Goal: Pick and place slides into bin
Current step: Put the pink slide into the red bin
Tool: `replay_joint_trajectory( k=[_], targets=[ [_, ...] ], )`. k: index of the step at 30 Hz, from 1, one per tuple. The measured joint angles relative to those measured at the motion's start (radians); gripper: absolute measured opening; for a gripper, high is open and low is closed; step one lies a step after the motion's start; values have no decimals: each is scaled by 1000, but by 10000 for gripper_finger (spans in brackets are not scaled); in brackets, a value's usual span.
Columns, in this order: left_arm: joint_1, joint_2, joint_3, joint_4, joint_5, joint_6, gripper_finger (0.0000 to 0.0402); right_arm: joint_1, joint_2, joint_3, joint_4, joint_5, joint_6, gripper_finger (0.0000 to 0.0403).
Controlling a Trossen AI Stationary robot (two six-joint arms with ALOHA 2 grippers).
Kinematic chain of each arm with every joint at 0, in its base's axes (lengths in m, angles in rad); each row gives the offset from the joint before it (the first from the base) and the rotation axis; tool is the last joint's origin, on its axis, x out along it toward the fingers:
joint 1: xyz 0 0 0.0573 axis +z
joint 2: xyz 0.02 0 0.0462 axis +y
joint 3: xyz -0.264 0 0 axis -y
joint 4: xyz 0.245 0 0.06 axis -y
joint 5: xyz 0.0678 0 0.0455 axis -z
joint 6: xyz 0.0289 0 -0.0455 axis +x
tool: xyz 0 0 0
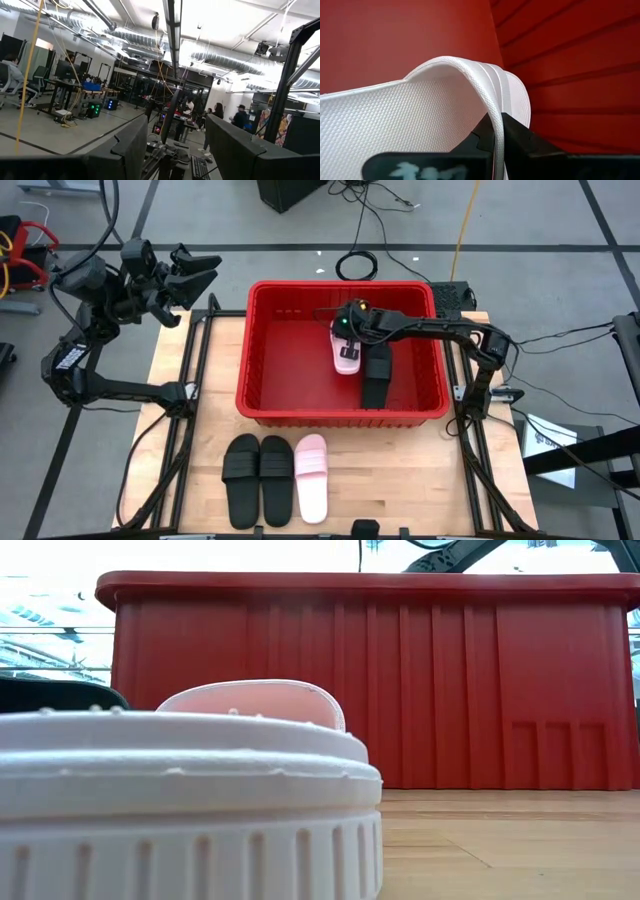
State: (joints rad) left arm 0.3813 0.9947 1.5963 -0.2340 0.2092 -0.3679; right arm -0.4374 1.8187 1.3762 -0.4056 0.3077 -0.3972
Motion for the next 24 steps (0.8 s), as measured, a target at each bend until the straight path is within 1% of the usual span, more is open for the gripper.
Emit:
replay_joint_trajectory(
  k=[4, 8, 12, 16, 20, 24],
  targets=[
    [0, 0, 0, 0, 0, 0, 202, 0, 0, 0, -26, -2, 36, 11],
    [0, 0, 0, 0, 0, 0, 202, 0, 0, 0, -53, -51, 58, 21],
    [0, 0, 0, 0, 0, 0, 202, 1, 0, 0, -70, -51, 104, 37],
    [0, 0, 0, 0, 0, 0, 202, 0, 0, 0, -74, -42, 106, 55],
    [0, 0, 0, 0, 0, 0, 202, 1, 0, 0, -74, 6, 117, 69],
    [0, 0, 0, 0, 0, -2, 202, -1, 0, 0, -85, -2, 116, 79]
  ],
)
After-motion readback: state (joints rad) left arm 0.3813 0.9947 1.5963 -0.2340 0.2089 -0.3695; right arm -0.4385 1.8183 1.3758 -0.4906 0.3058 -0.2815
